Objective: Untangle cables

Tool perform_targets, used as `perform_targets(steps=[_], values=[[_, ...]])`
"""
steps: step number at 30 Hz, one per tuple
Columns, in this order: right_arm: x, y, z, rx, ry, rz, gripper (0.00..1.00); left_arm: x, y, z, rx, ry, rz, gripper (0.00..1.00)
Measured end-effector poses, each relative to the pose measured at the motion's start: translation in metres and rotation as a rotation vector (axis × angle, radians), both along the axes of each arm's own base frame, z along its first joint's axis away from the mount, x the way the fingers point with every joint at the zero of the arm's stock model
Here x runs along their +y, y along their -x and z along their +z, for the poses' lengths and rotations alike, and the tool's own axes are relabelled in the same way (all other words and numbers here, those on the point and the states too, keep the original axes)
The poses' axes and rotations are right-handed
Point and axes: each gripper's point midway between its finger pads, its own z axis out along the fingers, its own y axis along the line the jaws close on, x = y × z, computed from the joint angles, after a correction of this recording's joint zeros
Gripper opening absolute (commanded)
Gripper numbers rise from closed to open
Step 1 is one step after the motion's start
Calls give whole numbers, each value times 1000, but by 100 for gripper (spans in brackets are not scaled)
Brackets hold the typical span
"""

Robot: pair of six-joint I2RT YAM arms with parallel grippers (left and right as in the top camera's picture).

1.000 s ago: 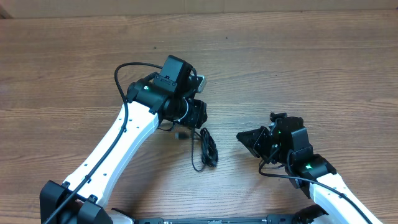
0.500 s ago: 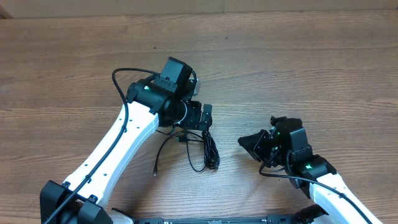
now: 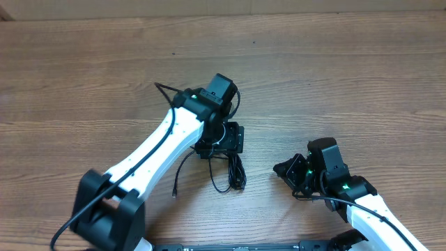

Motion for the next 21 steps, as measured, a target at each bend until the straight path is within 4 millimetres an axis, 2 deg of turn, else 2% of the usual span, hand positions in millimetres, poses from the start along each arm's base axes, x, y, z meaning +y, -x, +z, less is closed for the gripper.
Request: perform_targets(steps=[4, 6, 9, 13, 15, 21], values=[[-1, 0, 0, 0, 3, -2, 17, -1, -2, -20, 60, -31, 64, 58], [-1, 0, -1, 2, 4, -2, 19, -3, -5, -29, 77, -39, 96, 40], [-1, 1, -1, 5, 6, -3, 20, -7, -11, -43, 85, -41, 131, 18], [-2, 0, -1, 3, 11, -6, 21, -10, -16, -53, 100, -44, 173, 12], [-3, 0, -2, 2, 15, -8, 21, -12, -17, -53, 103, -38, 187, 4], [-4, -1, -2, -1, 24, -14, 24, -13, -18, -53, 104, -35, 202, 4]])
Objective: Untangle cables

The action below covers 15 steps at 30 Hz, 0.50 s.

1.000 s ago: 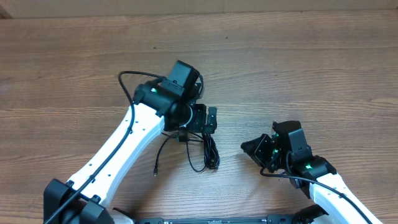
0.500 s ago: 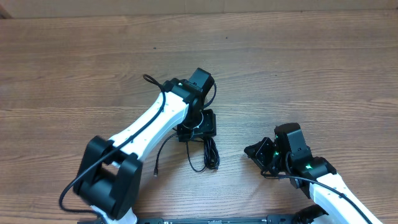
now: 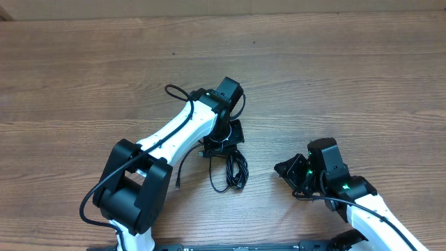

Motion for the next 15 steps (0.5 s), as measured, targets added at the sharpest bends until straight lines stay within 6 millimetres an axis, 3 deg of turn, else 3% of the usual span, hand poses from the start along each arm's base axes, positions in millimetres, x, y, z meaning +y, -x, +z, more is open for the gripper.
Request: perform_targets(steps=[9, 15], values=[[-2, 4, -3, 22, 11, -4, 37, 2, -2, 0, 3, 2, 16, 5], [-3, 4, -4, 23, 16, -5, 40, 12, -12, 8, 9, 3, 58, 4]])
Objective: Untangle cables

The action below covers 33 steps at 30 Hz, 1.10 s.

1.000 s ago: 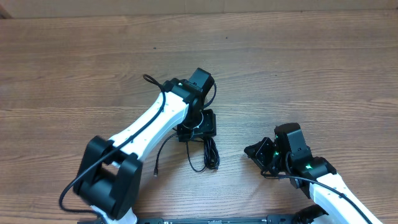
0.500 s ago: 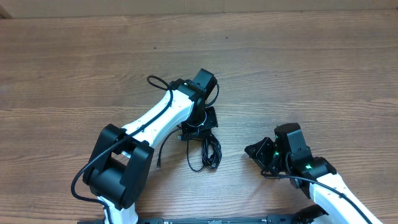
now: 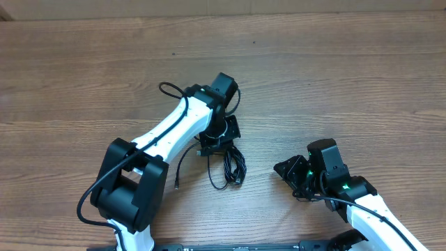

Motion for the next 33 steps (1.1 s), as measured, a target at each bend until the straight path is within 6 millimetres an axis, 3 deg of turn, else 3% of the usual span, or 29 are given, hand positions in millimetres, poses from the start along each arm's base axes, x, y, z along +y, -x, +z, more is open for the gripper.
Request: perform_targets(steps=[5, 15, 20, 23, 29, 33], values=[[0, 0, 0, 2, 2, -4, 61, 8, -1, 8, 24, -13, 26, 4], [7, 3, 3, 10, -38, 22, 75, 22, 7, 19, 86, -62, 55, 4], [23, 2, 15, -12, -134, 74, 76, 35, 8, 31, 78, -120, 75, 4], [36, 7, 25, -8, -215, 125, 75, 43, 2, 51, 3, -141, 131, 4], [63, 17, 53, 13, -415, 220, 68, 58, -7, 111, -174, -121, 317, 4], [84, 24, 76, 1, -531, 294, 68, 64, -7, 126, -194, -114, 454, 4]])
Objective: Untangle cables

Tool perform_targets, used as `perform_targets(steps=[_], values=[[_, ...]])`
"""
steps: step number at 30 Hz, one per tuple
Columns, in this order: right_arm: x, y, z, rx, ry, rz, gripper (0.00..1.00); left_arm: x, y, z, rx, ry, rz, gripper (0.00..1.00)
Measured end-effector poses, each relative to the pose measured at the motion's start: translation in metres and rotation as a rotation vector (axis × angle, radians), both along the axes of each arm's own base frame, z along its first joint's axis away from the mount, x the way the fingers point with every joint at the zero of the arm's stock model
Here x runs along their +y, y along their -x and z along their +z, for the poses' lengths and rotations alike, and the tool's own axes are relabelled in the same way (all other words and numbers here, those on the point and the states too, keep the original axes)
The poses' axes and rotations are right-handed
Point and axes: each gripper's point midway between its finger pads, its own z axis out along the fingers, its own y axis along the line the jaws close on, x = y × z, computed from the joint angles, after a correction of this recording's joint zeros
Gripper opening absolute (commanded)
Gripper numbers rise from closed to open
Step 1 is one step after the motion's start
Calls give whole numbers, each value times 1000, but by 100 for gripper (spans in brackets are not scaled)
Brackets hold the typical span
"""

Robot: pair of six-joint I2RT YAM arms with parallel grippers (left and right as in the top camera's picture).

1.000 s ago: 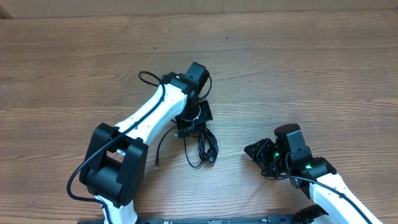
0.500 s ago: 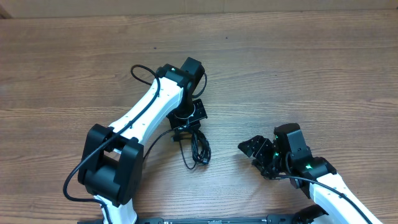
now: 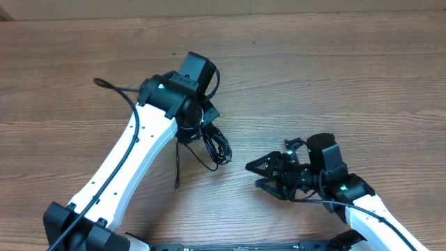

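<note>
A black cable bundle point(image 3: 218, 148) of tangled loops lies or hangs just right of the table's middle. One loose tail runs down to a plug end point(image 3: 176, 186). My left gripper point(image 3: 199, 130) sits at the bundle's upper end, mostly hidden under its wrist, and appears shut on the cable there. My right gripper point(image 3: 256, 175) points left toward the bundle, a short gap away from it. Its two fingers are spread open with nothing between them.
The wooden table point(image 3: 334, 77) stretches around both arms. The left arm's own black wire point(image 3: 115, 87) arcs out to the left of its wrist. The right arm point(image 3: 362, 202) comes in from the bottom right corner.
The left gripper has moved up and to the left, and the cable bundle has gone with it. The right gripper has reached left toward the bundle and now shows spread fingers.
The left gripper stood over the top of the bundle near the table's middle through the earlier moments, shifting only slightly, while the right gripper waited still at the lower right. Now the bundle sits further up and left with the left gripper, and the right gripper has come closer.
</note>
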Motion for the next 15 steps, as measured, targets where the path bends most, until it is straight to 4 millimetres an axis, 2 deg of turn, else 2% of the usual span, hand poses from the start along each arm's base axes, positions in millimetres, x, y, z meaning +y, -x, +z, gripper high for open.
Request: perform_targets(steps=[6, 11, 15], values=[[30, 19, 16, 74, -66, 50, 64, 4, 4, -2, 45, 17, 198, 4], [47, 25, 16, 154, -55, -8, 61, 9, 11, -4, 89, 15, 310, 4], [51, 22, 10, 216, -25, -105, 61, 14, 23, -6, 141, -7, 378, 4]])
